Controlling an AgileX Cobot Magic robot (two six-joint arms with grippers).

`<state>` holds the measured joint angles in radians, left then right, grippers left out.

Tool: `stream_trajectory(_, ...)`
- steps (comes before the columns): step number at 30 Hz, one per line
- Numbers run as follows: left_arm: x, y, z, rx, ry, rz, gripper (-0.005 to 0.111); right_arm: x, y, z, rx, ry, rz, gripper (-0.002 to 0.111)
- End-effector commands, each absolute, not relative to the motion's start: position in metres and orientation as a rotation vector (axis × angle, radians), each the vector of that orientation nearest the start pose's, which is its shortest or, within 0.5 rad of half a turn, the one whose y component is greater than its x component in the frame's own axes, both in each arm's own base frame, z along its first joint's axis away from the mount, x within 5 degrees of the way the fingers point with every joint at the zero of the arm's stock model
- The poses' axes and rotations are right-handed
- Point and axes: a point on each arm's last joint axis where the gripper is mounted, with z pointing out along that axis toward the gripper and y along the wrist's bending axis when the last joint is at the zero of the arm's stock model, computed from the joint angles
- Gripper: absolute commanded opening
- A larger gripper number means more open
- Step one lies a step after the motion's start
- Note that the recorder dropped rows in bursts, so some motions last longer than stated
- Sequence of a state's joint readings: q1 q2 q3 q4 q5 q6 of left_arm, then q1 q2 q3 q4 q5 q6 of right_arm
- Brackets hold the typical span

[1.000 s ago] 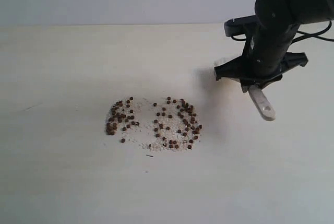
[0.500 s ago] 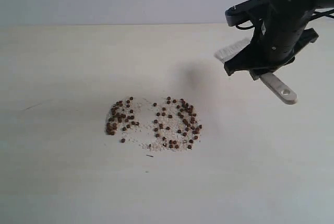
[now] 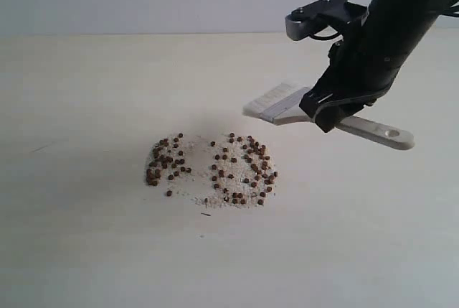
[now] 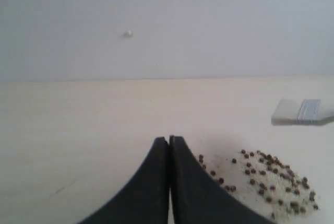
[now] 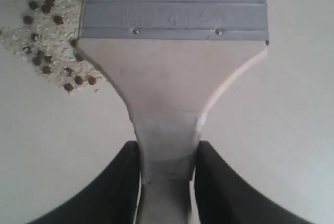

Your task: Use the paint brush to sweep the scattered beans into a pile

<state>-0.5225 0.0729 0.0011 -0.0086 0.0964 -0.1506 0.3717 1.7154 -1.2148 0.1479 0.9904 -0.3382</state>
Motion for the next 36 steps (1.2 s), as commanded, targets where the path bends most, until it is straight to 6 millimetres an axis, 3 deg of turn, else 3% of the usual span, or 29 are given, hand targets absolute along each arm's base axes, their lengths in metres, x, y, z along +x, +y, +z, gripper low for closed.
stream_trajectory(1, 0.053, -0.030, 0.221, 0.262, 1.416, -0.554, 0.000, 0.304, 0.132, 0.242, -0.983, 2.823, 0.218, 0.000)
stream_trajectory(6, 0.046, -0.027, 0.252, 0.225, 1.058, -0.573, 0.000, 0.309, 0.137, 0.256, -1.021, 2.771, 0.260, 0.000)
stream_trajectory(8, 0.048, -0.035, 0.266, 0.377, 0.956, -0.420, 0.002, 0.311, 0.143, 0.262, -1.063, 2.723, 0.332, 0.000)
stream_trajectory(9, 0.054, -0.044, 0.283, 0.487, 0.923, -0.323, 0.004, 0.312, 0.146, 0.267, -1.065, 2.705, 0.371, 0.000)
stream_trajectory(12, 0.088, -0.079, 0.316, 0.775, 0.919, -0.204, 0.023, 0.314, 0.154, 0.280, -1.099, 2.646, 0.475, 0.000)
stream_trajectory(14, 0.131, -0.116, 0.321, 1.067, 0.899, -0.101, 0.042, 0.311, 0.155, 0.288, -1.142, 2.642, 0.516, 0.000)
stream_trajectory(17, 0.177, -0.156, 0.304, 1.356, 0.840, -0.070, 0.060, 0.312, 0.156, 0.295, -1.151, 2.637, 0.520, 0.000)
stream_trajectory(21, 0.208, -0.191, 0.271, 1.551, 0.804, -0.090, 0.068, 0.312, 0.156, 0.295, -1.157, 2.634, 0.517, 0.000)
stream_trajectory(24, 0.217, -0.215, 0.242, 1.715, 0.728, -0.014, 0.071, 0.312, 0.156, 0.295, -1.159, 2.632, 0.519, 0.000)
stream_trajectory(27, 0.221, -0.236, 0.222, 1.779, 0.783, 0.009, 0.072, 0.312, 0.156, 0.296, -1.163, 2.626, 0.517, 0.000)
stream_trajectory(32, 0.223, -0.263, 0.215, 1.841, 0.811, 0.086, 0.072, 0.313, 0.158, 0.297, -1.127, 2.615, 0.549, 0.000)
stream_trajectory(36, 0.238, -0.276, 0.217, 1.820, 0.903, 0.112, 0.072, 0.312, 0.161, 0.298, -1.107, 2.608, 0.605, 0.000)
